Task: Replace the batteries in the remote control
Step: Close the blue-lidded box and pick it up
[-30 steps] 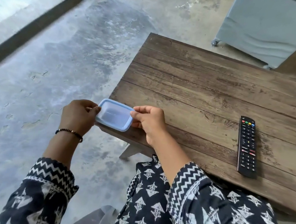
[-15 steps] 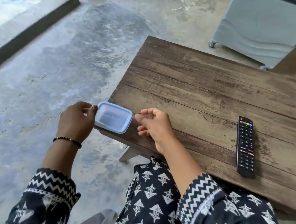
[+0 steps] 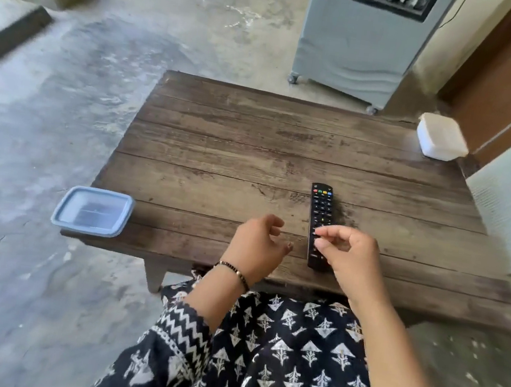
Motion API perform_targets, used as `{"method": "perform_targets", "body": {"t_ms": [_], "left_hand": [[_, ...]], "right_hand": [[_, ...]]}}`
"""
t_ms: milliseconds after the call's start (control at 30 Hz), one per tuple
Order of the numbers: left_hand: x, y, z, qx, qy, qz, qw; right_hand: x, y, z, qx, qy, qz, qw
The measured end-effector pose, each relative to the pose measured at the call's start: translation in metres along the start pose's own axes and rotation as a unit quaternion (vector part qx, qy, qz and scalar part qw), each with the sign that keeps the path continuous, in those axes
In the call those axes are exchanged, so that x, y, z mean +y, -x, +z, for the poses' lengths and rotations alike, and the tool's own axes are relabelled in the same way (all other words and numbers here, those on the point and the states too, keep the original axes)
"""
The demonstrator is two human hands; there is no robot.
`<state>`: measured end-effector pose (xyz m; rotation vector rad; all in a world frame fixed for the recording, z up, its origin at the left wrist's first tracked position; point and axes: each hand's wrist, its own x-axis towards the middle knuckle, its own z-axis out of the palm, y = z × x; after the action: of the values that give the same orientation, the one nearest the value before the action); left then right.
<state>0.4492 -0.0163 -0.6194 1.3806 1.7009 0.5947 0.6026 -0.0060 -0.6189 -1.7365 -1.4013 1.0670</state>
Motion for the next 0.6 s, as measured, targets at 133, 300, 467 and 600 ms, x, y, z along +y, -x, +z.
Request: {"method": "perform_targets", "body": {"t_ms": [133, 300, 467, 600], "left_hand": [[0.013, -0.008, 0.034, -0.025, -0.035, -0.002, 0.999], [0.019, -0.013, 0.045, -0.004, -0.033, 0.003, 0.999], [0.014, -0.014, 0.038, 0.02, -0.011, 0.007, 1.0], [0.018, -0.031, 0.02, 0.045, -0.007, 0.023, 0.999]], "right_hand": [[0.037, -0.012, -0.011, 0.031, 0.06, 0.064, 0.996], [0.041, -0.018, -0.008, -0.011, 0.003, 0.074, 0.997], [0.035, -0.022, -0.002, -0.019, -0.001, 0.037, 0.999], [0.02, -0.044, 0.008, -0.025, -0.012, 0.008, 1.0]]}}
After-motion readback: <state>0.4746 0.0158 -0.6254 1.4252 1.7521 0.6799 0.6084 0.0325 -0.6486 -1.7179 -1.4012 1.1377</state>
